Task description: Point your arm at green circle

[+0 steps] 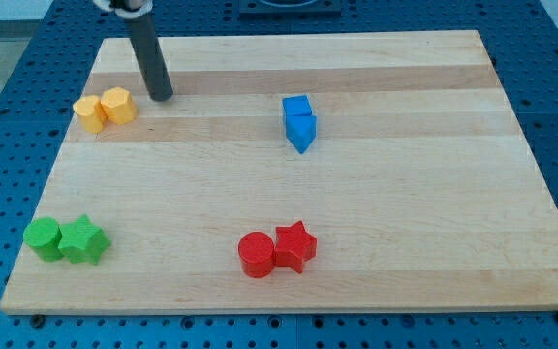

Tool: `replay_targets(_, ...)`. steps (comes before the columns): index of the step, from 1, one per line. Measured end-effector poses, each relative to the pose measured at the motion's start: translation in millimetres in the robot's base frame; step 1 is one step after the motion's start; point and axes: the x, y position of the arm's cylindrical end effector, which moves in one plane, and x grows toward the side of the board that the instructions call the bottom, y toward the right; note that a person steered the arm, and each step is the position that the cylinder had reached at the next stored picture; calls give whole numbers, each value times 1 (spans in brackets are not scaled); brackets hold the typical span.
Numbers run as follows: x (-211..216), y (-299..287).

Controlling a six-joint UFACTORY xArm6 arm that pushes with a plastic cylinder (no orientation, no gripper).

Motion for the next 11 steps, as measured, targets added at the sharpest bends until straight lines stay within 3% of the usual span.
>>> replay_targets(2,112,0)
replay_targets(3,115,3)
replay_targets(5,227,3)
replay_targets(7,265,-14)
replay_targets(8,277,-49)
replay_targets(9,273,-81)
replay_targets(11,250,-75)
